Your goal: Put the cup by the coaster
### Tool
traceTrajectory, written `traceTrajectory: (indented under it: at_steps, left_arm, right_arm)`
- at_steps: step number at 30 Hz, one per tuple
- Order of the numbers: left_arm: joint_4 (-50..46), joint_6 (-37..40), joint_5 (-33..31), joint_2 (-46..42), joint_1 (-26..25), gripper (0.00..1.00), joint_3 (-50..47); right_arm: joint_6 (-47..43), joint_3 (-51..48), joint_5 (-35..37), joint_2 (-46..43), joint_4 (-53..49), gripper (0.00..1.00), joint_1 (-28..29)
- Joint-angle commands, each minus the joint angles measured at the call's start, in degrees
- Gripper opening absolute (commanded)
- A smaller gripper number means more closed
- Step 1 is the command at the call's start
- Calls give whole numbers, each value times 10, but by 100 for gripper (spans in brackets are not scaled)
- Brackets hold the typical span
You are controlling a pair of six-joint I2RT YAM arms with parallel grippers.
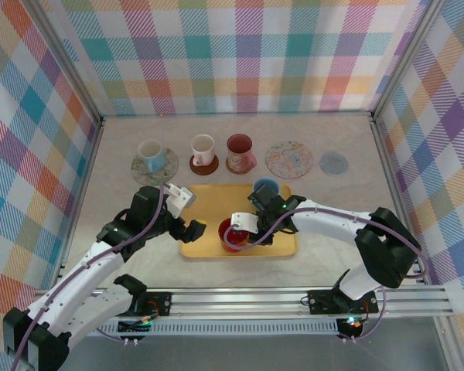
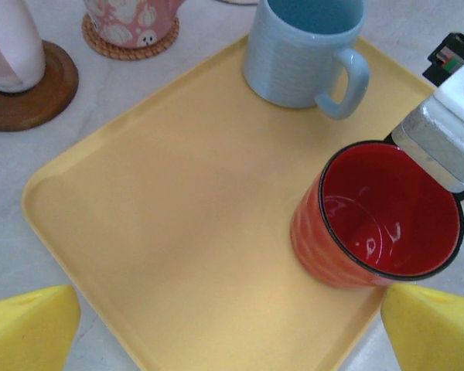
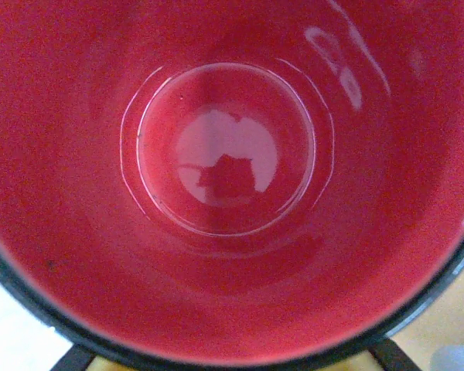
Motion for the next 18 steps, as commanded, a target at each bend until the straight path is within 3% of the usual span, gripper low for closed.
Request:
traceTrajectory:
  at_steps: [1,11,18]
  left_arm:
    - [27,3,-14,-17,-8,100,7]
    - [63,-19,-21,-11,-8,100,48]
    - [101,-19,-22,38,-8,100,101]
  right_arm:
    - [24,14,-34,-37,32,0,4]
    - [102,32,-39,-102,75,0,-29]
    - [158,79,-22,-137,52,0,-81]
